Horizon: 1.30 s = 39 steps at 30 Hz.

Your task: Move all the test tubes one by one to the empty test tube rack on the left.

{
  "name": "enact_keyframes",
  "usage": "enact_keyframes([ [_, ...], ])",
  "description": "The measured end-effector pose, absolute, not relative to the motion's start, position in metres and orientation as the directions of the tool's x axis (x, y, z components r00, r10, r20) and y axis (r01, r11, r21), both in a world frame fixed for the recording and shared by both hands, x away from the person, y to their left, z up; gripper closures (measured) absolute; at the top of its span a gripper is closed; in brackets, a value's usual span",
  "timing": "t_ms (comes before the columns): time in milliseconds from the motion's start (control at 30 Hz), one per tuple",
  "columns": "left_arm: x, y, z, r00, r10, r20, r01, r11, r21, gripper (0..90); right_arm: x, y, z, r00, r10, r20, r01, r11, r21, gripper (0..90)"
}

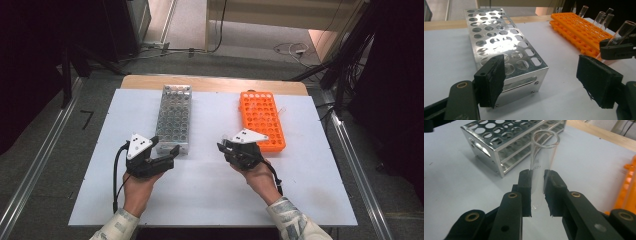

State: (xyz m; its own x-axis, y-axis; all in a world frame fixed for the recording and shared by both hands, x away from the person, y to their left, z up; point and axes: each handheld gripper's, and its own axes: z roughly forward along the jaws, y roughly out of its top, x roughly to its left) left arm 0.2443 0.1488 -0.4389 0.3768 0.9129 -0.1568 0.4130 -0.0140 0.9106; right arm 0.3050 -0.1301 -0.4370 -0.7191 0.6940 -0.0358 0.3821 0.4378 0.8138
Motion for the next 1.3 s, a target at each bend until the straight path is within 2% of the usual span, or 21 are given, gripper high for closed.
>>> enact_keyframes([
  [333,0.251,0.126,-0.437,0.449,0.881,-0.152,0.412,-0.053,0.91,28.6,0.303,-0.106,-0.445,-0.757,0.652,-0.044,0.368,0.48,0.796,73.5],
  [633,0.249,0.118,-0.429,0.501,0.85,-0.162,0.386,-0.052,0.921,39.5,0.3,-0.094,-0.447,-0.78,0.624,-0.05,0.351,0.501,0.791,73.5],
  [900,0.25,0.112,-0.43,0.531,0.833,-0.156,0.382,-0.071,0.922,44.6,0.299,-0.088,-0.448,-0.79,0.611,-0.048,0.344,0.507,0.791,73.5],
  [1300,0.253,0.099,-0.433,0.594,0.792,-0.138,0.377,-0.124,0.918,61.9,0.293,-0.076,-0.447,-0.814,0.579,-0.041,0.327,0.516,0.792,73.5],
])
